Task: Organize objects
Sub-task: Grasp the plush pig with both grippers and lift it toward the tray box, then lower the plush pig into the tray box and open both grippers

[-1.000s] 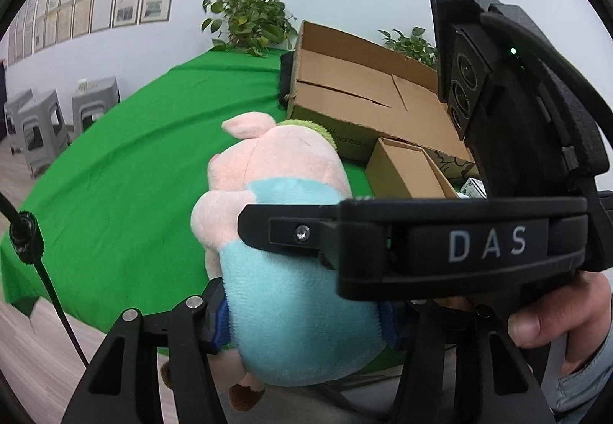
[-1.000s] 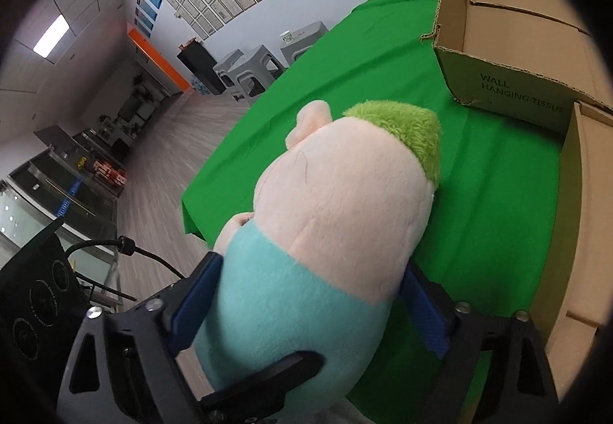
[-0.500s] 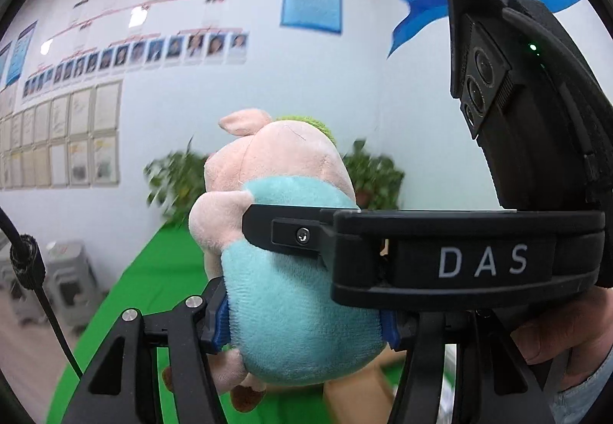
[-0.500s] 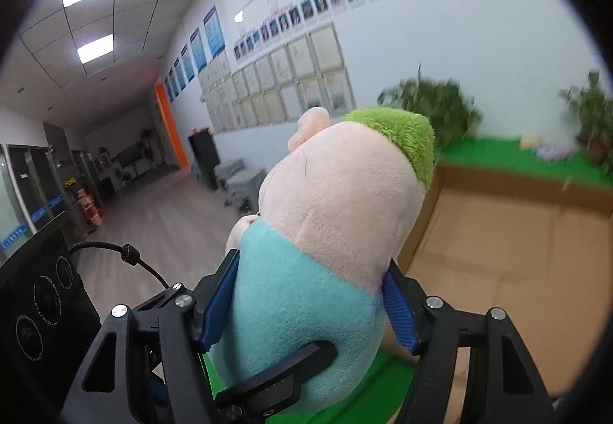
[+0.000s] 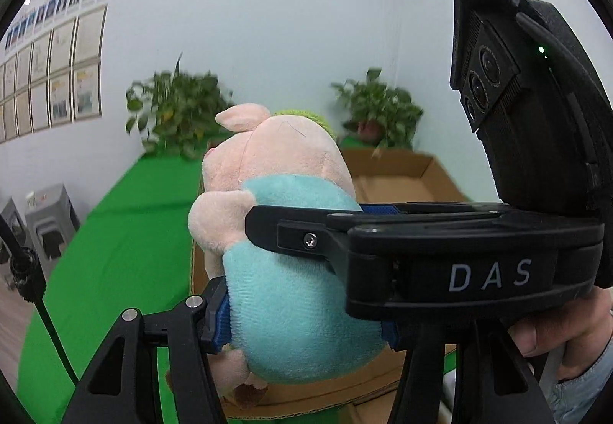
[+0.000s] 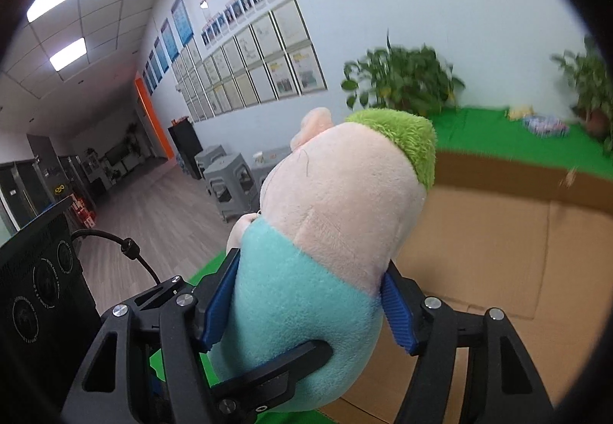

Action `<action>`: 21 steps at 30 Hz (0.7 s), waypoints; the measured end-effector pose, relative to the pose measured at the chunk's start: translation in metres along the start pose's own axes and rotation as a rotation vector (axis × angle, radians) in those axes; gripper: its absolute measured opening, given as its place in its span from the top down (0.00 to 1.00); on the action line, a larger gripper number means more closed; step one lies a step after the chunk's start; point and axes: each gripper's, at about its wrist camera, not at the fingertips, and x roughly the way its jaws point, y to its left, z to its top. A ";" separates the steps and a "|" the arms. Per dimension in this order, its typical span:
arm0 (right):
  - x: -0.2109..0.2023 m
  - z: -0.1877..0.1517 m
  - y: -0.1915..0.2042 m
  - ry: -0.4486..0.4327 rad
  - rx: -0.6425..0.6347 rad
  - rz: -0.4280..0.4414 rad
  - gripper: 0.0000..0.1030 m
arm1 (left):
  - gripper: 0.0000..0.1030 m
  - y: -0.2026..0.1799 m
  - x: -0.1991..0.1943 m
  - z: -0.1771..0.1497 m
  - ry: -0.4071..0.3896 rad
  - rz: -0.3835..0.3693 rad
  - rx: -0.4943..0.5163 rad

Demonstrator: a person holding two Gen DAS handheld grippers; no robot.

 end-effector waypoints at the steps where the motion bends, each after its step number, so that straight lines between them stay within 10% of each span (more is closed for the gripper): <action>1: 0.010 -0.006 -0.007 0.018 0.010 0.008 0.36 | 0.46 0.005 0.016 -0.008 0.022 -0.002 -0.013; 11: 0.060 -0.042 -0.032 0.161 0.046 0.030 0.37 | 0.33 0.051 0.059 -0.072 0.190 0.002 -0.101; 21: 0.067 -0.052 -0.030 0.186 0.034 -0.015 0.35 | 0.34 0.067 0.005 -0.086 0.133 0.064 -0.043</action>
